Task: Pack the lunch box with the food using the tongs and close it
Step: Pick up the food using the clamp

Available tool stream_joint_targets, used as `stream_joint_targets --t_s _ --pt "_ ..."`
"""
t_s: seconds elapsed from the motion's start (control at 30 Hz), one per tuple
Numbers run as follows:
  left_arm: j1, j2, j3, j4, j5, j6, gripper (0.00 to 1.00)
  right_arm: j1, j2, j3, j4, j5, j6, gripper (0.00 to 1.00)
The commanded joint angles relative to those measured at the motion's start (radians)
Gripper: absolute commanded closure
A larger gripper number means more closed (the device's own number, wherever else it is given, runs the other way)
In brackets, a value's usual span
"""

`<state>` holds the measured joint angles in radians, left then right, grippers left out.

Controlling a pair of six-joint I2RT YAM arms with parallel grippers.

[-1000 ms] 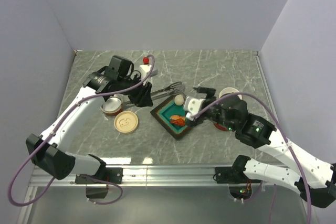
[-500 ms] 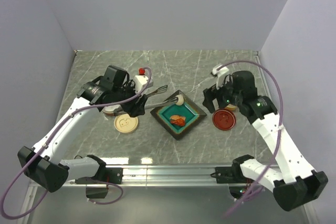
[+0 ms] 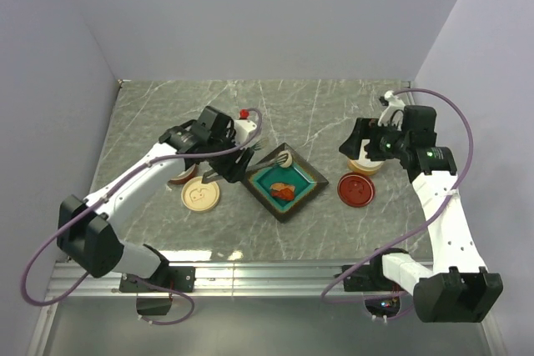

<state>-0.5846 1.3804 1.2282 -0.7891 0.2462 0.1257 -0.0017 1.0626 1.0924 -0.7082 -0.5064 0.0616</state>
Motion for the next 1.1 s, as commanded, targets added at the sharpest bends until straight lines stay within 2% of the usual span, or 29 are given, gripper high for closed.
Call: stream_joint_targets --t_s 0.0,0.13,0.27,1.07 --pt "-0.029 0.043 0.007 0.083 -0.051 -0.096 0.36 -0.058 -0.023 0.041 0.042 -0.05 0.072 0.05" --pt "-0.04 0.117 0.066 0.07 -0.064 -0.179 0.37 -0.092 -0.029 0.038 0.055 -0.084 0.08 0.05" --pt "-0.041 0.169 0.093 0.067 -0.064 -0.199 0.37 -0.098 -0.032 0.04 0.07 -0.092 0.081 0.05" --pt "-0.124 0.302 0.159 0.088 -0.094 -0.15 0.45 -0.109 -0.01 0.044 0.084 -0.116 0.049 0.05"
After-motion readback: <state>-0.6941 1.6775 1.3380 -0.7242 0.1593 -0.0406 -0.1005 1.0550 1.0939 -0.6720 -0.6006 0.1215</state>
